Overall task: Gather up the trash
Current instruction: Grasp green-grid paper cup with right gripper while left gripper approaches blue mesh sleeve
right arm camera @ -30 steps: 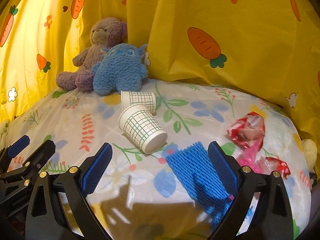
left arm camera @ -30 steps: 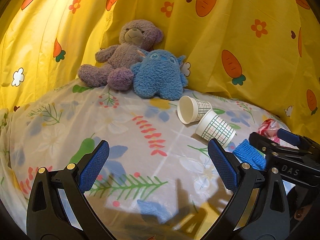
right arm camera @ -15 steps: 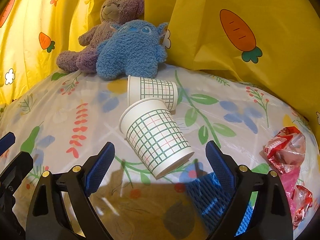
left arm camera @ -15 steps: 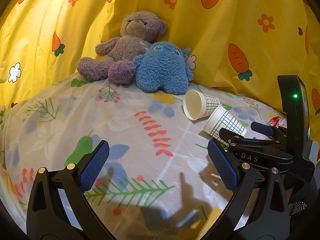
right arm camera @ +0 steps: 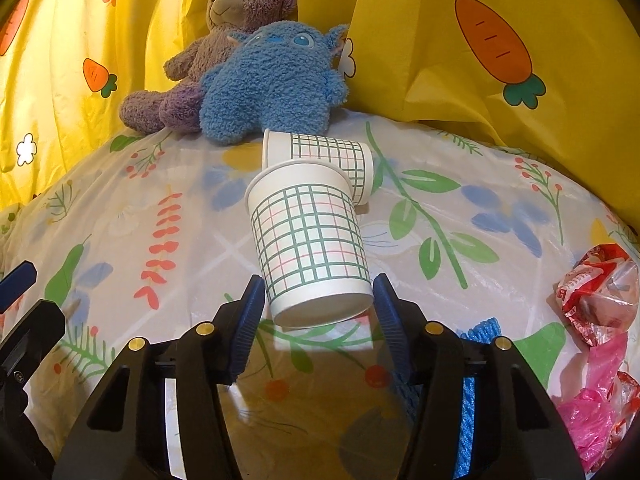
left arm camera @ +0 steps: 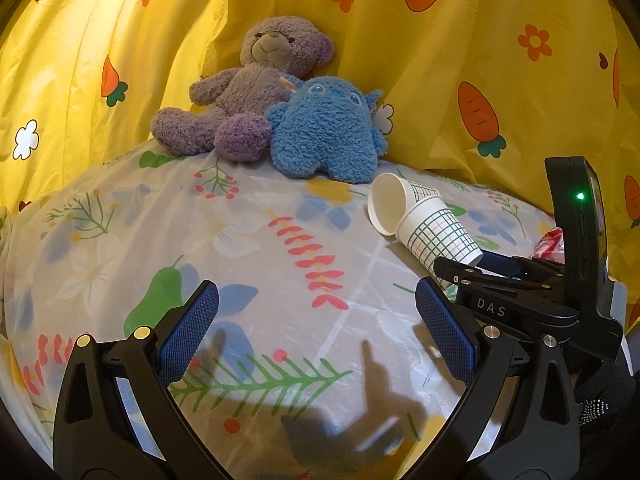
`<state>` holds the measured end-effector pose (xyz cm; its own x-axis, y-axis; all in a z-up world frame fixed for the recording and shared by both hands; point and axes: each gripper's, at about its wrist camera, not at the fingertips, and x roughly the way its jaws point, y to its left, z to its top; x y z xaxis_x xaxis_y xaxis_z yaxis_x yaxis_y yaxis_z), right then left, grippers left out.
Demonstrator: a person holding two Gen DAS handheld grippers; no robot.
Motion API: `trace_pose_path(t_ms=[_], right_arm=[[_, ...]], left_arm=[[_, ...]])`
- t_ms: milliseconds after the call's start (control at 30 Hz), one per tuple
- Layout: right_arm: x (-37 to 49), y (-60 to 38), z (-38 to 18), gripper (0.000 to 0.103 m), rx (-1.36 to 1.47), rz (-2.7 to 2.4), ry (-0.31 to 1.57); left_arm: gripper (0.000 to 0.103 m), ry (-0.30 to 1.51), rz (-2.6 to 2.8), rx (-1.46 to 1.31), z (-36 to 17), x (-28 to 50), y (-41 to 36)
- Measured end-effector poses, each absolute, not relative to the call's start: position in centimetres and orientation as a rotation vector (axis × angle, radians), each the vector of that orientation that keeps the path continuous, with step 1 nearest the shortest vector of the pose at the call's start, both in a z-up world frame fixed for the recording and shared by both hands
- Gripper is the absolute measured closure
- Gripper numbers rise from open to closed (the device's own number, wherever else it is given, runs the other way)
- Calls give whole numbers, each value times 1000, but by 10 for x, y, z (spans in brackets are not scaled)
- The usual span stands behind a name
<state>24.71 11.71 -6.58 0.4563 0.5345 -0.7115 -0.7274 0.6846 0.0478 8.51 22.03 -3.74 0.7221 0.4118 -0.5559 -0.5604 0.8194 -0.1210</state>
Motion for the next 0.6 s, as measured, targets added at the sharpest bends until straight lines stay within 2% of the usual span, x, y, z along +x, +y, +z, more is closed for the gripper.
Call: trace_pose_path(t_ms=[600], right_arm=[[227,39,-19,49,-149,671,673]], left_arm=[[6,500,442,-260,-18,86,184]])
